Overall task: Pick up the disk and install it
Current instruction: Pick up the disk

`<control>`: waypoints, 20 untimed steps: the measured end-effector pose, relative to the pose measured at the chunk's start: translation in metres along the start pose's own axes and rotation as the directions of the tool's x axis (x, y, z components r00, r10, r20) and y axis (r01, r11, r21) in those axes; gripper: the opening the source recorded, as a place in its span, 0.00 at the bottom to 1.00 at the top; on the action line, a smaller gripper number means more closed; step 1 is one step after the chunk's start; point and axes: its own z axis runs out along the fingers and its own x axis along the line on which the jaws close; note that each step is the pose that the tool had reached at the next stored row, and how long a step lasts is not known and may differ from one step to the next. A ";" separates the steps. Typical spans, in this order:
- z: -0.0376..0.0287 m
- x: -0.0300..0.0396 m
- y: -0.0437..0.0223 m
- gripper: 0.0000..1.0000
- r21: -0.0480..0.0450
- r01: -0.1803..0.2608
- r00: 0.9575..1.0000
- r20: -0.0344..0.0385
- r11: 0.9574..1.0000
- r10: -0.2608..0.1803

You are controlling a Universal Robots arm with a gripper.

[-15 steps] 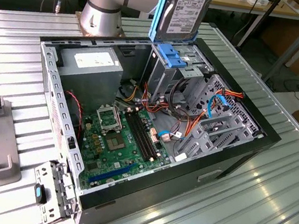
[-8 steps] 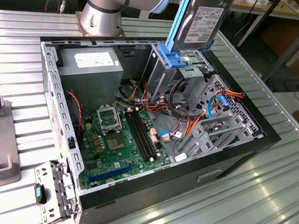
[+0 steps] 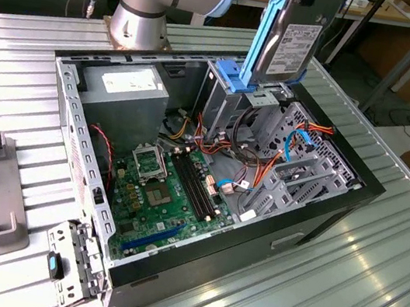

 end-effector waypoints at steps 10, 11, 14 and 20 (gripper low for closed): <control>0.0031 0.0434 -0.0030 0.36 -0.001 0.000 1.000 -0.017 1.000 0.000; 0.0034 0.0488 -0.0035 0.36 -0.001 0.000 1.000 -0.019 1.000 0.000; 0.0044 0.0638 -0.0047 0.36 -0.001 0.000 1.000 -0.026 1.000 0.000; 0.0061 0.0882 -0.0059 0.36 -0.002 0.001 0.999 -0.041 1.000 -0.001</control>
